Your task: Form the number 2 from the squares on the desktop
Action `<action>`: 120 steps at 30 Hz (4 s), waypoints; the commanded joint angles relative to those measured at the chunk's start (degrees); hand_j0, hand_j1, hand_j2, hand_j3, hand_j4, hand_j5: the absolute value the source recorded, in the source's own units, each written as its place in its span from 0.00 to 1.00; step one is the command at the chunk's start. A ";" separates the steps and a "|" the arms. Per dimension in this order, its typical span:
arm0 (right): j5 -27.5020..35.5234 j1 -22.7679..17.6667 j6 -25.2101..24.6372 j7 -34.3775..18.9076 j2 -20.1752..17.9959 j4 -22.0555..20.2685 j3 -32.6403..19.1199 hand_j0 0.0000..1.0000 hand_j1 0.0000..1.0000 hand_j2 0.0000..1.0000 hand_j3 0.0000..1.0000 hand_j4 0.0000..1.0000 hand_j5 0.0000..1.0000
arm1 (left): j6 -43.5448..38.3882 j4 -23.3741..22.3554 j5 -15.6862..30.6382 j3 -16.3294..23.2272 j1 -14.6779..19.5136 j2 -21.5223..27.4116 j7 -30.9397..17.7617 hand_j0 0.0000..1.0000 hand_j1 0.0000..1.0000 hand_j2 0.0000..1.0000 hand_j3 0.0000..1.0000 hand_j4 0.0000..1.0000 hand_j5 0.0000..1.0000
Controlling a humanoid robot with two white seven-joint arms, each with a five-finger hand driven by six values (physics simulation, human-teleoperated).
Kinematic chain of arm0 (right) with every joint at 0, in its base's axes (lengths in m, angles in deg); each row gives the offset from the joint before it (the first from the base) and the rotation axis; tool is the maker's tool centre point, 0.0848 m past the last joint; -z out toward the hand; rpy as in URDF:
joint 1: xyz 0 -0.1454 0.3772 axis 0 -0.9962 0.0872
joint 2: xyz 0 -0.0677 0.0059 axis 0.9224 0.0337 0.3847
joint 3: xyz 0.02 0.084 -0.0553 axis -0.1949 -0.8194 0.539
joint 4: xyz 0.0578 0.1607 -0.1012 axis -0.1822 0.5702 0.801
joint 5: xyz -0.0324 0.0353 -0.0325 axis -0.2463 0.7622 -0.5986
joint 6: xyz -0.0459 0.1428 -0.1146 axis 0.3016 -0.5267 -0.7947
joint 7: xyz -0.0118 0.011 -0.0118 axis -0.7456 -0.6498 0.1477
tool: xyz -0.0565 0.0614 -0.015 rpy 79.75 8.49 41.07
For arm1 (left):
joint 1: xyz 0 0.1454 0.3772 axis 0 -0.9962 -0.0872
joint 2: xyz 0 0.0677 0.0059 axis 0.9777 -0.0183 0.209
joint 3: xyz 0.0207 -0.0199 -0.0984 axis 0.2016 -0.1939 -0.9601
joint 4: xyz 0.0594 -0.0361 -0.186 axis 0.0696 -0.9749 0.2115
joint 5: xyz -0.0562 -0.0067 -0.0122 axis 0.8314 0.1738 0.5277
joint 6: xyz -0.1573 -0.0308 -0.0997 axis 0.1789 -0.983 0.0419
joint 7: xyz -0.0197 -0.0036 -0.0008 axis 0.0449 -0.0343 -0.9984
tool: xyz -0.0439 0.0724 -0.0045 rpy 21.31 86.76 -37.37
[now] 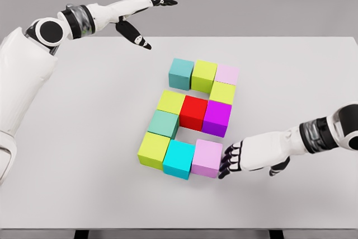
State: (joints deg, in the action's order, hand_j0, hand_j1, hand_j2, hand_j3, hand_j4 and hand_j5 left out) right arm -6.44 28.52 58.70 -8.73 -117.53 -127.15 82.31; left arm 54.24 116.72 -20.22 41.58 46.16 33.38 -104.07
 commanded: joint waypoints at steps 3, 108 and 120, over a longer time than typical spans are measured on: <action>0.29 0.35 -0.11 0.01 -3.32 0.13 -0.37 1.00 1.00 1.00 1.00 1.00 1.00 | -0.11 -0.09 0.36 -0.01 -0.09 0.01 0.03 1.00 1.00 1.00 1.00 1.00 1.00; 37.47 -29.88 -0.11 0.01 5.73 8.31 -26.03 1.00 1.00 1.00 1.00 1.00 1.00 | 10.46 0.00 0.01 0.87 -2.81 6.86 0.03 1.00 1.00 1.00 1.00 1.00 1.00; 37.64 -29.27 -0.11 0.01 6.25 10.59 -26.21 1.00 1.00 1.00 1.00 1.00 1.00 | 10.46 0.00 0.09 0.87 -2.72 7.12 0.03 1.00 1.00 1.00 1.00 1.00 1.00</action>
State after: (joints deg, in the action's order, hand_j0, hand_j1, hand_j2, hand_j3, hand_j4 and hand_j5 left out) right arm 30.71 -0.83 58.69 -8.73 -111.37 -117.36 56.15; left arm 64.86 116.71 -20.58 42.55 43.43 40.48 -104.07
